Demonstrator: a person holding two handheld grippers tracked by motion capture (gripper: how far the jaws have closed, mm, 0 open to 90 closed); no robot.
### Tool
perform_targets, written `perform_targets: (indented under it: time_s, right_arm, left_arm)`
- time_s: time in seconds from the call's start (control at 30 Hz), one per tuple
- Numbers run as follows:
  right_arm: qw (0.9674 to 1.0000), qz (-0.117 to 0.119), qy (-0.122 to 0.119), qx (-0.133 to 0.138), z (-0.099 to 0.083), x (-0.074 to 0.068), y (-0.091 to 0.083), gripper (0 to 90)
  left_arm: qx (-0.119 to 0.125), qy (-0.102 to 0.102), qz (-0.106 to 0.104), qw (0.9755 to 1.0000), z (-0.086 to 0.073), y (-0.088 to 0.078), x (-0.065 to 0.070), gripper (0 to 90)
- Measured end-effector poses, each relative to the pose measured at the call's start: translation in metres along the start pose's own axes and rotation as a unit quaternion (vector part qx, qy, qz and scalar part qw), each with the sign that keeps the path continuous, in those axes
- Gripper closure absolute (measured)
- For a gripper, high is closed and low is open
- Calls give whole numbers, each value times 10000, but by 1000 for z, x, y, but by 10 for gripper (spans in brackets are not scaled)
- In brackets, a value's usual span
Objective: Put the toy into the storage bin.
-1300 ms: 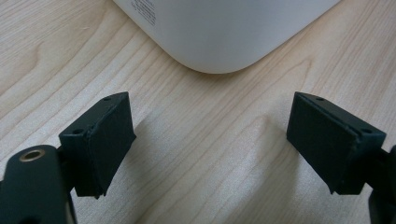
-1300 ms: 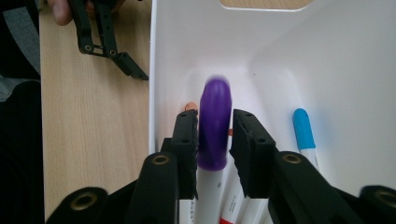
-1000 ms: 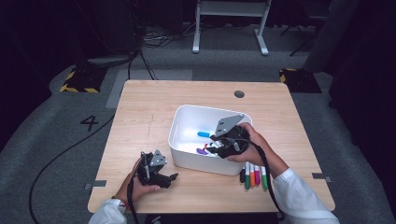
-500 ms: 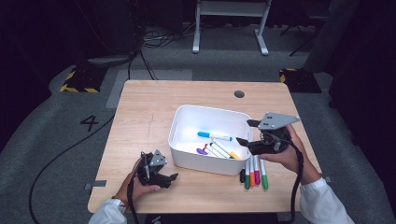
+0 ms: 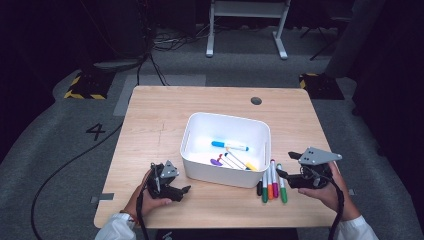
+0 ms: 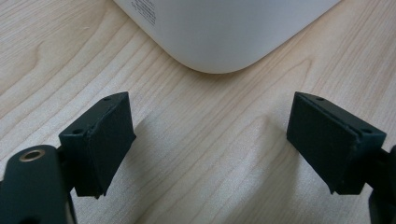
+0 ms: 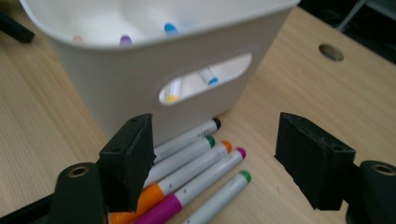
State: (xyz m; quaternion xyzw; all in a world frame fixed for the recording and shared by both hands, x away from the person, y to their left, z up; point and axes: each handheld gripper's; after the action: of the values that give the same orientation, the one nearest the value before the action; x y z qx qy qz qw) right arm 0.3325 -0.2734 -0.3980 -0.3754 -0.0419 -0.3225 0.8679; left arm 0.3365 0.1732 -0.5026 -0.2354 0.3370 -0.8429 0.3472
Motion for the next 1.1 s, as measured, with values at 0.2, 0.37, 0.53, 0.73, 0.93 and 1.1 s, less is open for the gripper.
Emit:
perform_targets:
  time_s: [0.2,0.37,0.53,0.73,0.93,1.1]
  right_arm:
    - [9987,176,403,-240,-37,-9,11,273]
    - [9976,258,520,-369,-54,-15,14,273]
    - [9960,342,640,-524,-67,-19,21,273]
    - [9939,307,729,-763,-80,-20,29,283]
    - [9912,-20,1068,-778,-102,-10,27,442]
    - [9879,-309,1383,-637,-116,-1,19,643]
  left_arm:
    - [0,0,0,10000,0,0,0,149]
    - [-8,-24,-10,10000,0,0,0,149]
    - [-9,-22,-10,10000,0,0,0,149]
    - [-8,-19,-8,10000,0,0,0,149]
    - [-7,13,2,10000,0,0,0,150]
    - [-8,12,2,10000,0,0,0,149]
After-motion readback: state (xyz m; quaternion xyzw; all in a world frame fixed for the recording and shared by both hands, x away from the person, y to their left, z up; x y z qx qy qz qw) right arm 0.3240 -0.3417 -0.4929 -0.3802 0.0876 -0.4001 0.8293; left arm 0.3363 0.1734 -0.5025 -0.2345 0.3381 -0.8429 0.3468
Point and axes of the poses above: each handheld gripper's, and its own axes: y roughly forward along the jaws, z roughly out of its top, x roughly to its right, and after that the axes turned 11 degrees about -y, right-handed
